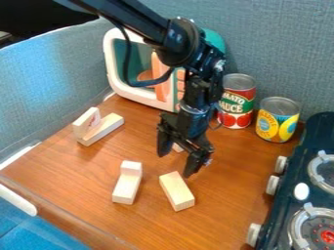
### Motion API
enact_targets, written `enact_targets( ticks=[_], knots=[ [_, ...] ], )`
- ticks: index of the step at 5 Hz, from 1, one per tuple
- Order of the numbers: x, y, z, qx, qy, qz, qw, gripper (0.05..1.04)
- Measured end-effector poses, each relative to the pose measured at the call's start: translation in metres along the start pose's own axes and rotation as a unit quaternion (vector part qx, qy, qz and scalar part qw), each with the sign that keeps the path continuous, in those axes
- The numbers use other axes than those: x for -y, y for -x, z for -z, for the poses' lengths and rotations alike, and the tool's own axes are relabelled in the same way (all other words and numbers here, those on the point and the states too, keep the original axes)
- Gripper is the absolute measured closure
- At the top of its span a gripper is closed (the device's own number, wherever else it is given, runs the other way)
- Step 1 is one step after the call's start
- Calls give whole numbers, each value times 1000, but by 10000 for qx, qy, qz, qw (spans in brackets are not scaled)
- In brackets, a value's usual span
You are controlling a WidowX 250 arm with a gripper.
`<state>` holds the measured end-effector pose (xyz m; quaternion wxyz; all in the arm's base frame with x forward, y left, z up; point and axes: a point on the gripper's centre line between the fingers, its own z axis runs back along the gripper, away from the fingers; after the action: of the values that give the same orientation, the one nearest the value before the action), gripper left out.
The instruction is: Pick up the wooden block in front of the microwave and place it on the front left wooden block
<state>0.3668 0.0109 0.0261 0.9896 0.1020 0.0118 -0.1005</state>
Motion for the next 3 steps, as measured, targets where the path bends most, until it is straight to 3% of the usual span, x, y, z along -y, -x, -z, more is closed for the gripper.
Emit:
enact_targets(
  ticks=[1, 2, 3],
  knots=[
    [-1, -2, 0, 96, 209, -843, 9962, 83],
    [-20, 2, -11, 287, 556, -1717, 9832, 83],
    [-25, 1, -11, 403, 1083, -1774, 9773, 83]
  ],
)
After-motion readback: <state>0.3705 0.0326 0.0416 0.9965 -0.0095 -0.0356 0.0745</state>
